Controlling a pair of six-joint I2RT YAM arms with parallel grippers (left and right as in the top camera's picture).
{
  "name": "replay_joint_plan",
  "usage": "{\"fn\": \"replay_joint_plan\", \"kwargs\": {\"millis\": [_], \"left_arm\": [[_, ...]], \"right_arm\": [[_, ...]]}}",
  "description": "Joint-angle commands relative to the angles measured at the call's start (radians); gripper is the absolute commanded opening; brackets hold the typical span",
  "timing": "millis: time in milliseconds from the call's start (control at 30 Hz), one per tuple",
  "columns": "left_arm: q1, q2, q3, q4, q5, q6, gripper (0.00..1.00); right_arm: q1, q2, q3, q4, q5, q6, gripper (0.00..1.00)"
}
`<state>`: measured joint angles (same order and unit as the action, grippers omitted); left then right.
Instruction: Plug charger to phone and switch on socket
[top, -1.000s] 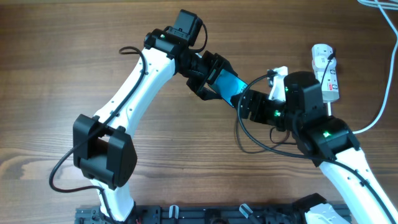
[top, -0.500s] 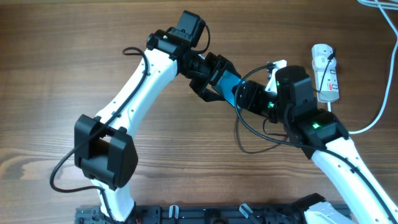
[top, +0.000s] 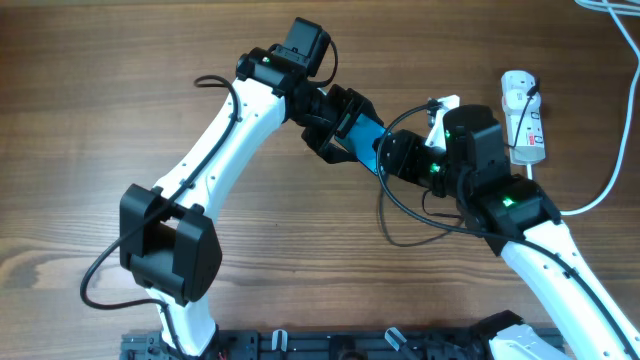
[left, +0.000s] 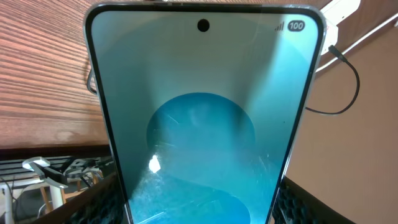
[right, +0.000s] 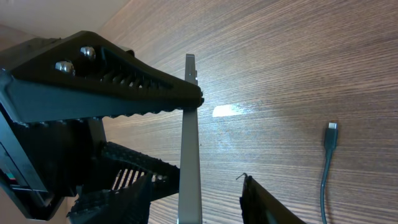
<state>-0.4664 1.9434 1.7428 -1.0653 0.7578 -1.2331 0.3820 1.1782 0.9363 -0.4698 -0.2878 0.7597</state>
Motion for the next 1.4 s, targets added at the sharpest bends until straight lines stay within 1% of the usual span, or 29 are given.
{"fn": "replay_joint_plan", "kwargs": {"millis": [0, 100, 167, 233, 400, 433, 633, 733, 800, 900, 1000, 1067, 1100, 1167, 1233, 1267, 1300, 1333, 1367], "left_arm": [[-0.011, -0.024, -0.001, 0.000, 0.038, -0.002, 0.72], [-0.011, -0.025, -0.001, 0.000, 0.039, -0.002, 0.72], [-0.015, -0.025, -0.001, 0.000, 0.039, -0.002, 0.72], [-0.019, -0.024, -0.001, 0.000, 0.037, -0.002, 0.72], [-0.019, -0.025, -0.001, 0.000, 0.038, -0.003, 0.72], [-0.019, -0.024, -0.001, 0.000, 0.038, -0.003, 0.72], [-0.019, -0.025, -0.001, 0.000, 0.038, -0.003, 0.73], [-0.019, -0.025, -0.001, 0.000, 0.038, -0.003, 0.73], [-0.019, -0.024, -0.001, 0.000, 0.038, -0.003, 0.73], [-0.019, -0.024, -0.001, 0.000, 0.038, -0.003, 0.73], [-0.019, -0.025, -0.001, 0.000, 0.038, -0.006, 0.73], [-0.019, -0.024, -0.001, 0.000, 0.038, -0.006, 0.74], [-0.019, -0.024, -0.001, 0.000, 0.038, -0.006, 0.76], [-0.019, -0.024, -0.001, 0.000, 0.038, -0.006, 0.77], [-0.019, -0.024, -0.001, 0.000, 0.038, -0.006, 0.78], [-0.019, -0.024, -0.001, 0.000, 0.038, -0.006, 0.84], [-0.019, -0.024, -0.001, 0.000, 0.038, -0.006, 0.95], [-0.019, -0.025, -0.001, 0.000, 0.039, -0.006, 1.00], [-0.019, -0.025, -0.001, 0.000, 0.051, -0.006, 1.00]], "right_arm": [[0.004, 0.002, 0.023, 0.007, -0.004, 0.009, 0.47], [0.004, 0.002, 0.023, 0.012, -0.005, 0.010, 0.42], [0.004, 0.002, 0.023, 0.013, -0.005, 0.011, 0.41], [0.004, 0.002, 0.023, 0.013, -0.005, 0.029, 0.36], [0.004, 0.002, 0.023, 0.009, -0.005, 0.047, 0.34], [0.004, 0.002, 0.023, 0.005, -0.006, 0.055, 0.31], [0.004, 0.002, 0.023, -0.003, -0.006, 0.055, 0.23], [0.004, 0.002, 0.023, -0.003, -0.005, 0.060, 0.21], [0.004, 0.002, 0.023, -0.006, -0.005, 0.085, 0.17], [0.004, 0.002, 0.023, -0.008, -0.005, 0.086, 0.16], [0.004, 0.002, 0.023, -0.012, -0.005, 0.107, 0.11], [0.004, 0.002, 0.023, -0.014, -0.005, 0.108, 0.11], [0.004, 0.002, 0.023, -0.014, -0.006, 0.109, 0.09], [0.004, 0.002, 0.023, -0.017, -0.006, 0.135, 0.05], [0.004, 0.002, 0.023, -0.019, -0.009, 0.144, 0.05], [0.004, 0.002, 0.023, -0.018, -0.009, 0.164, 0.04], [0.004, 0.002, 0.023, -0.017, -0.008, 0.187, 0.05], [0.004, 0.002, 0.023, -0.016, -0.008, 0.209, 0.05], [0.004, 0.002, 0.023, -0.017, -0.007, 0.246, 0.04]]}}
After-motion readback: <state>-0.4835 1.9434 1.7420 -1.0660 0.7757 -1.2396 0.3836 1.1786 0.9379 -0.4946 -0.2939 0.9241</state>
